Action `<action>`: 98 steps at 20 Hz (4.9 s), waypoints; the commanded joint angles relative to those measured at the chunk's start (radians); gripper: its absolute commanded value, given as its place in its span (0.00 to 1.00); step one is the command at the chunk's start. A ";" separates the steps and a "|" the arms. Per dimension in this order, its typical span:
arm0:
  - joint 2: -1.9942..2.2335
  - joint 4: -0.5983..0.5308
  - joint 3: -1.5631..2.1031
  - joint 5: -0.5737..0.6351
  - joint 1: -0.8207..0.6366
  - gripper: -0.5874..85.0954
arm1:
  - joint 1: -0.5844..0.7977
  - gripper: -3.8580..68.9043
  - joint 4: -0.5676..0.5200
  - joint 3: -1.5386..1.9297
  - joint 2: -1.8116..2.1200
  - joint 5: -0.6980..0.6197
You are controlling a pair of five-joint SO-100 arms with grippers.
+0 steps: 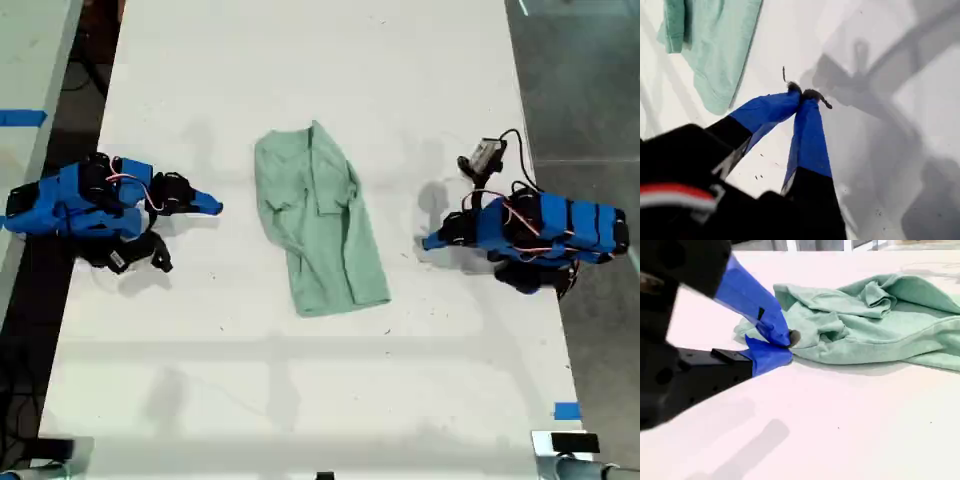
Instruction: Fold t shirt
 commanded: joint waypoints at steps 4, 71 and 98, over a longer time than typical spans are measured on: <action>0.006 0.018 -0.015 -0.008 0.048 0.01 | -0.043 0.07 0.046 0.012 0.012 0.092; -2.686 0.149 -2.279 -0.370 0.482 0.01 | -0.411 0.44 0.209 -1.713 -2.109 0.331; -2.161 0.468 -2.201 -0.344 0.486 0.01 | -0.350 0.08 0.183 -2.052 -1.999 0.092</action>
